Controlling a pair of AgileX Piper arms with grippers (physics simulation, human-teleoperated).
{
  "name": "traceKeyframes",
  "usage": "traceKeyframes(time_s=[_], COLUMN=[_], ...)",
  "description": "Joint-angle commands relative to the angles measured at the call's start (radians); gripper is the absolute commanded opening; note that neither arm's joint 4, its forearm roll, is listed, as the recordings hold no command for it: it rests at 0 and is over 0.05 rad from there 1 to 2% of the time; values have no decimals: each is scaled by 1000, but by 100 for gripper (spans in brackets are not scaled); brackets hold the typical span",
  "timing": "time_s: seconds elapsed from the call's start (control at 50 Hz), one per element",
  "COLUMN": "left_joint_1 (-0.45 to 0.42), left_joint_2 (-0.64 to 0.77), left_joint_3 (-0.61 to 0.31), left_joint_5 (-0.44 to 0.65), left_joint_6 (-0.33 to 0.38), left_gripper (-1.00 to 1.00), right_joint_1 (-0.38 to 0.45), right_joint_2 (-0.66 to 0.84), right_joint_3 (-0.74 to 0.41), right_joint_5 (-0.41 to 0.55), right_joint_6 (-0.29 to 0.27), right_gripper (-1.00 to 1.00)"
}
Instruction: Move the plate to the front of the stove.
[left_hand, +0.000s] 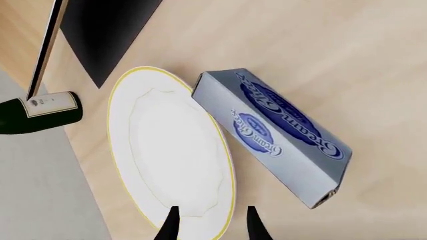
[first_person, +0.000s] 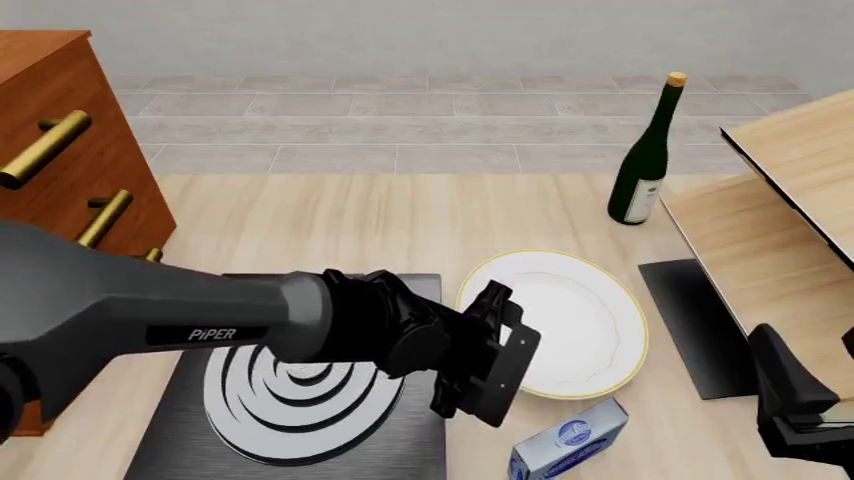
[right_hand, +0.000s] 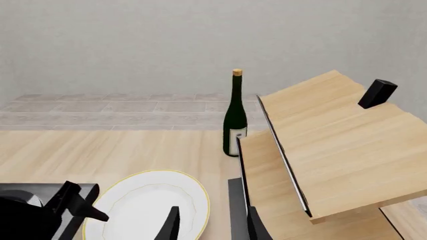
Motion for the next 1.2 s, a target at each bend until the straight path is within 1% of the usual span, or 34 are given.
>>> traceKeyframes(time_s=[0.02, 0.28, 0.52, 1.2], left_joint_1=[-3, -15, -4, 21], left_joint_2=[12, 32, 40, 81], left_joint_3=[-9, -25, -19, -63], left_joint_5=[-4, 0, -13, 2], left_joint_6=[-5, -15, -8, -6], left_gripper=[100, 100, 100, 100], right_joint_1=[0, 0, 0, 1], right_joint_2=[6, 6, 5, 7], right_joint_3=[0, 0, 0, 0], right_joint_5=[-3, -4, -3, -4], right_joint_6=[3, 2, 2, 1], right_gripper=[100, 100, 100, 100])
